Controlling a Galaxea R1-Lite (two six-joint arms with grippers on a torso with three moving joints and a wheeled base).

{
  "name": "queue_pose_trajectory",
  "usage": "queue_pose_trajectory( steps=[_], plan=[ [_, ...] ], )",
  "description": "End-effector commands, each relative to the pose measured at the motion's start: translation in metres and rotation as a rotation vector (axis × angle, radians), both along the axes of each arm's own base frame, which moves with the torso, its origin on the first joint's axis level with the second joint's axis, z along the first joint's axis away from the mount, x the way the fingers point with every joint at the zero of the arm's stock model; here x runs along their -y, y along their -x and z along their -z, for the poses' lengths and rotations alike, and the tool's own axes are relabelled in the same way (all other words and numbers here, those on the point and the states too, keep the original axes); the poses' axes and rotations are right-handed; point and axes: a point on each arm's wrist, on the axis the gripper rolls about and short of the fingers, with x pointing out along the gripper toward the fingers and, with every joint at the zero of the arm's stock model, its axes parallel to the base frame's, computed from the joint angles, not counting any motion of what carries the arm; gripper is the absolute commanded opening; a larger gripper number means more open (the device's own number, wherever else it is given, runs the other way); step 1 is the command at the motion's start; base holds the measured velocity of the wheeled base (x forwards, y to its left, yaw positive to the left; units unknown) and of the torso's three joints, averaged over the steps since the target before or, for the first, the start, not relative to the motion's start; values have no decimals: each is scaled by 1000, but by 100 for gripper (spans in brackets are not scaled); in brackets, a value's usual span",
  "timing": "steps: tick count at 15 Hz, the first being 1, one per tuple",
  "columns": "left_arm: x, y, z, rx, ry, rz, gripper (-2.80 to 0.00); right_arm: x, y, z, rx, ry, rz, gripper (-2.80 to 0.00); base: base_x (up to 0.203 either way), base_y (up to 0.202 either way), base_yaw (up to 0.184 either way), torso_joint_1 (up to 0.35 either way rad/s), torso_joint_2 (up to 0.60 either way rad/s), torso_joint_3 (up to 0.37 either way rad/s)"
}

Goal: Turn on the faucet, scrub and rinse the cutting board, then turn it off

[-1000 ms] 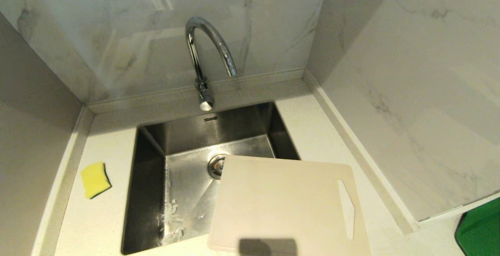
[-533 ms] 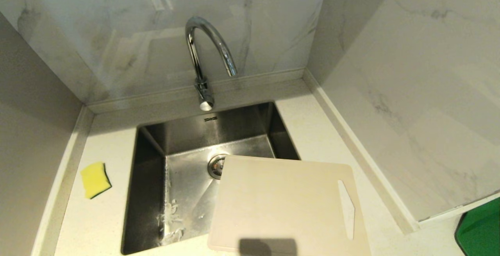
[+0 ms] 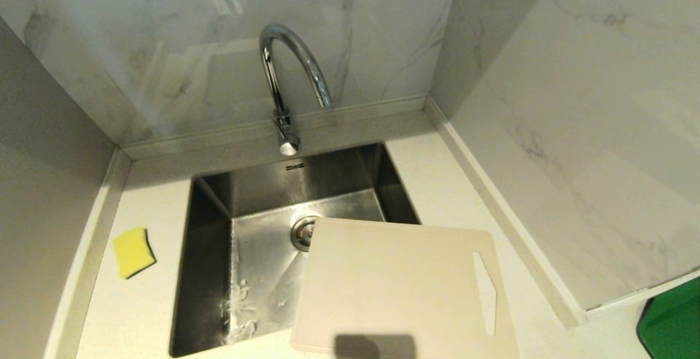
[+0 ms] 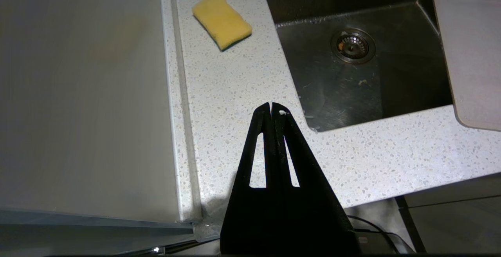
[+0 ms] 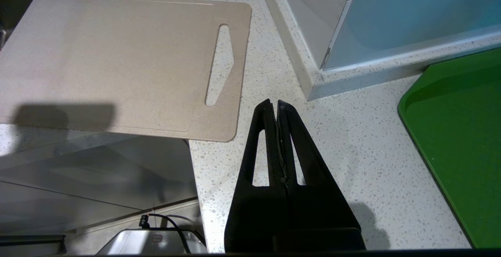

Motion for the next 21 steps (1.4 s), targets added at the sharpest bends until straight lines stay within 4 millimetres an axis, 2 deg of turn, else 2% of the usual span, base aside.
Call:
queue_pose_trajectory(
  steps=[1,21],
  plan=[
    [0,0,0,3,0,-1,-280,0,0,0,-1,0,1,-280,0,0,0,0,0,0],
    [0,0,0,3,0,-1,-280,0,0,0,-1,0,1,-280,0,0,0,0,0,0]
  ],
)
